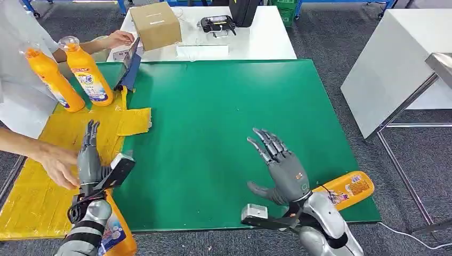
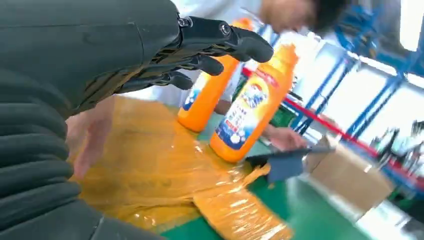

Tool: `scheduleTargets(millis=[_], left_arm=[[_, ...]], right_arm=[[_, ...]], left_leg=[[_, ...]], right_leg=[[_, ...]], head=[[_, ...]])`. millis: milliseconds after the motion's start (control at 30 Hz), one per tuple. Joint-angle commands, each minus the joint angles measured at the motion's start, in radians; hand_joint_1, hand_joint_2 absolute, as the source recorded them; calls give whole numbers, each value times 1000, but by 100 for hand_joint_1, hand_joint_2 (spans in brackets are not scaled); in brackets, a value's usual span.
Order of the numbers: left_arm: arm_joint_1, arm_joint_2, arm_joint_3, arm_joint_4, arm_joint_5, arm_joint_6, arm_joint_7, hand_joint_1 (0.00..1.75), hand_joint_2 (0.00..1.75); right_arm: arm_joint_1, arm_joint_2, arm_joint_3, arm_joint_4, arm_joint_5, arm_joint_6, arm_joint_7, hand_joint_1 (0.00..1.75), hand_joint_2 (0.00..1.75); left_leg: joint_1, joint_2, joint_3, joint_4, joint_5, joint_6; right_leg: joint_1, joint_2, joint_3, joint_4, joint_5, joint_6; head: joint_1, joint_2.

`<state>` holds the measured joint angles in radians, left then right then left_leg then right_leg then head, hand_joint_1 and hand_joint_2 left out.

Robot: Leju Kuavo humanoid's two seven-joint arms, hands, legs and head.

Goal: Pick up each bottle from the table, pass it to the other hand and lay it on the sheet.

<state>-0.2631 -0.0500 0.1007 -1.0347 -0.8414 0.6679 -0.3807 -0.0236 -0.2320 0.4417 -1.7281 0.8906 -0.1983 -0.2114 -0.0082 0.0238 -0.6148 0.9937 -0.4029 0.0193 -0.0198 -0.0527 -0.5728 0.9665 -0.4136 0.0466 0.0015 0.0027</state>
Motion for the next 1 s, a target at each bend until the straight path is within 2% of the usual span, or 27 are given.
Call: scheduleTargets(millis=[33, 367, 433, 500, 567, 667, 800, 900, 933, 1000], left_arm=[[66, -21, -44, -132, 31, -19, 10, 0, 175], [66, -21, -44, -132, 31, -19, 10, 0, 175], [72, -24, -51, -173, 128, -41, -39, 0, 175], [109, -21, -68, -294, 217, -120, -45, 0, 175], [145, -19, -85, -409, 285, -186, -44, 0, 175], [177, -18, -104, -497, 314, -211, -39, 0, 175], [183, -11, -134, -519, 344, -230, -50, 0, 175], [181, -9, -150, -519, 401, -252, -72, 0, 175], [182, -7, -154, -524, 431, -262, -81, 0, 175], [192, -2, -155, -546, 477, -282, -87, 0, 175]], right_arm=[[6, -80, 1, -15, -26, 30, -25, 0, 175], [6, -80, 1, -15, -26, 30, -25, 0, 175], [20, -149, 8, -38, -57, 87, -43, 0, 175], [93, -272, -38, -89, -63, 121, -43, 0, 175], [192, -348, -136, -140, -114, 140, -69, 0, 175], [316, -410, -260, -178, -137, 147, -62, 0, 175], [448, -477, -403, -208, -202, 185, -62, 0, 175], [619, -605, -541, -260, -270, 235, -39, 0, 175], [688, -643, -602, -281, -307, 248, -26, 0, 175], [781, -659, -711, -312, -368, 265, -30, 0, 175]], left_leg=[[2, -2, 0, 1, -2, -1], [2, -1, -2, 1, -2, -1], [1, -1, -4, 0, -1, 0], [3, -4, -3, 2, -3, -1], [3, -7, -5, 4, -4, 0], [1, -9, -8, 2, -1, 1], [0, -11, -7, 4, -5, 1], [-2, -10, -8, 2, -5, 3], [-2, -15, -7, 5, -8, 3], [-4, -12, -9, 3, -5, 4]], right_leg=[[1, 4, 2, 0, -2, -2], [2, 4, -2, 0, -1, -1], [2, 2, -4, 0, 0, -1], [3, 2, -1, 0, -2, -1], [3, -1, -2, 1, -4, -1], [1, -5, -5, 0, -2, 1], [0, -4, -2, 1, -6, 0], [-2, -5, -5, 1, -3, 0], [-2, -7, -3, 3, -7, 0], [-3, -7, -6, 2, -6, 3]], head=[[0, 0], [0, 0], [0, 0], [0, 0], [-1, 0], [0, 0], [0, 0], [0, 0], [-1, 0], [0, 0]])
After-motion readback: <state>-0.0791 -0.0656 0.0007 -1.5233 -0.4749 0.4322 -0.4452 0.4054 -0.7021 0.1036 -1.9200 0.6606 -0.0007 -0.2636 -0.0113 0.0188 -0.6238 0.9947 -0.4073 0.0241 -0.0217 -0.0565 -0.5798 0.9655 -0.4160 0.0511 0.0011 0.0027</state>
